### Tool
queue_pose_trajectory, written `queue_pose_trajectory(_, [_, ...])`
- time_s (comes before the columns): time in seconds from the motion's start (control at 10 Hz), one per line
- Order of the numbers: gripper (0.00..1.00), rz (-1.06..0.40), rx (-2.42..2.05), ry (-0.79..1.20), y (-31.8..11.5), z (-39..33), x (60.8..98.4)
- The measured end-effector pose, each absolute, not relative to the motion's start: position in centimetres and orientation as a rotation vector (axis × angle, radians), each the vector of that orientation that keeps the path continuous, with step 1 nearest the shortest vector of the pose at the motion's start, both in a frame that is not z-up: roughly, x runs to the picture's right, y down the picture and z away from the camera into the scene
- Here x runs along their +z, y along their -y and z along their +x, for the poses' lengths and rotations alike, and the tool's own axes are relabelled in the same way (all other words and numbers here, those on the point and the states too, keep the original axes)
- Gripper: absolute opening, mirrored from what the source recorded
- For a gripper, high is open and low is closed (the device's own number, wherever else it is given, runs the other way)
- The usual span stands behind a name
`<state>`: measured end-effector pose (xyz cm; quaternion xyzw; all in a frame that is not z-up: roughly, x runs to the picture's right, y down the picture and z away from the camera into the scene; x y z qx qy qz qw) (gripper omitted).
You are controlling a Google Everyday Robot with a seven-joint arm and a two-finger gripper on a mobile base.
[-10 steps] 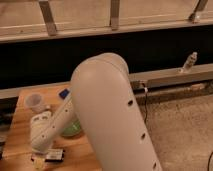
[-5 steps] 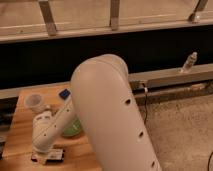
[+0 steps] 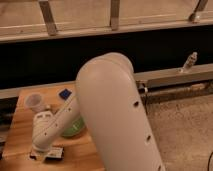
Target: Place the eraser on the white sponge
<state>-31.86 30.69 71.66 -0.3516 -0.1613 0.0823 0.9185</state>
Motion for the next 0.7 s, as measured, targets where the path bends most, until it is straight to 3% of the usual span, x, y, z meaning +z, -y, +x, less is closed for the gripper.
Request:
queue_pose_trajectory(0.5, [0.0,-0.616,0.18,0.401,-23.0,-31.3,65.8])
queue_pose_trajectory(0.7, [0.0,-0.559,0.199,0.396,-19.1,-30.2,65.5])
